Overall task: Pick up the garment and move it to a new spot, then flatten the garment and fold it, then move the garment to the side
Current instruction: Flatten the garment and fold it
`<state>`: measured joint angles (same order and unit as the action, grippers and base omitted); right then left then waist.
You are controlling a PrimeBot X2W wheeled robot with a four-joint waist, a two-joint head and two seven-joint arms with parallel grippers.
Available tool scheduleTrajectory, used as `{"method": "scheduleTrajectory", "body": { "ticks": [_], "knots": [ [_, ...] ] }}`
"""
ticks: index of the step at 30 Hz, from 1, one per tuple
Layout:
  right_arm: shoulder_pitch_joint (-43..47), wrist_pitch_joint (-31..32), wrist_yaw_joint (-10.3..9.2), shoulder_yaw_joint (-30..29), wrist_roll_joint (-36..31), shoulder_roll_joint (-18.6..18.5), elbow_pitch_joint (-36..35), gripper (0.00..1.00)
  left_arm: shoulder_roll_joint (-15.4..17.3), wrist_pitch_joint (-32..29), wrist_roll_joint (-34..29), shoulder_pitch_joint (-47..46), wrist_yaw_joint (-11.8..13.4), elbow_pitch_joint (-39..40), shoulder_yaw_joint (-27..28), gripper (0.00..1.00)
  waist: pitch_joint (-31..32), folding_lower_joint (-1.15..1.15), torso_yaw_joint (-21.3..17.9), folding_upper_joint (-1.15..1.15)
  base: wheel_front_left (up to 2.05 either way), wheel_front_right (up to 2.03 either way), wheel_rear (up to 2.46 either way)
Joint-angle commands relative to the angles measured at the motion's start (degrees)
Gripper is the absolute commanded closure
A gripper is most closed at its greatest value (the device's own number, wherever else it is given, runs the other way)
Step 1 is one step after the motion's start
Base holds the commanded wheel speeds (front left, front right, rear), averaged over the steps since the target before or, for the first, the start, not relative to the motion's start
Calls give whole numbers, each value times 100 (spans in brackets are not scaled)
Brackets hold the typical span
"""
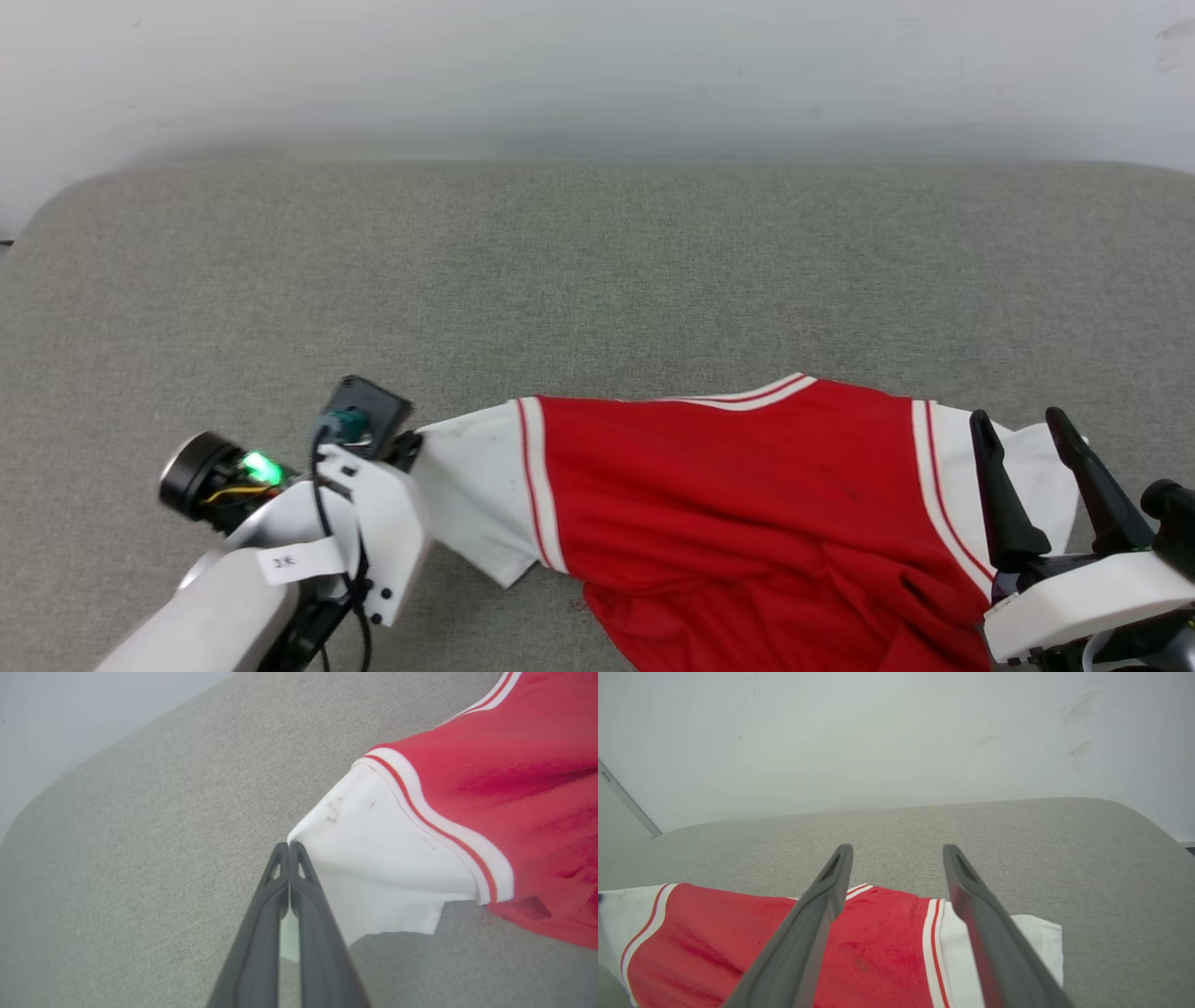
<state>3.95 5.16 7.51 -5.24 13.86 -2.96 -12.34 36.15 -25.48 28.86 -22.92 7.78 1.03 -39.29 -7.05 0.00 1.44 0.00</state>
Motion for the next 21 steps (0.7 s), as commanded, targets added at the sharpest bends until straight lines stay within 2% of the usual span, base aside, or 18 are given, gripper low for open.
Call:
{"method": "scheduleTrajectory", "body": {
  "ticks": [1,8,14,15,16,19,21],
  "knots": [
    [27,21,-4,-13,-8,12,-24,0,27,66,110,157,108,-89,114,100,-44,0,32,0,0,0,0],
    [-119,53,-4,2,1,12,-35,0,-404,805,932,833,548,-719,788,100,-236,0,-40,0,0,0,0],
    [-208,56,-4,-15,2,12,3,0,-820,1555,1199,952,425,-1382,997,100,-387,0,-86,0,0,0,0],
    [-224,56,-4,-16,-6,12,15,0,-890,1682,1223,926,407,-1465,1033,64,-394,0,-88,0,0,0,0],
    [-242,54,-4,-21,-13,12,26,0,-942,1830,1228,885,394,-1531,1070,2,-392,0,-89,0,0,0,0],
    [-260,55,-4,-21,-26,12,62,0,-1031,2128,1215,846,381,-1640,1151,0,-356,0,-91,0,0,0,0],
    [-272,69,-4,-18,-37,12,130,0,-1125,2636,1198,864,352,-1701,1287,0,-254,0,-104,0,0,0,0]
  ]
}}
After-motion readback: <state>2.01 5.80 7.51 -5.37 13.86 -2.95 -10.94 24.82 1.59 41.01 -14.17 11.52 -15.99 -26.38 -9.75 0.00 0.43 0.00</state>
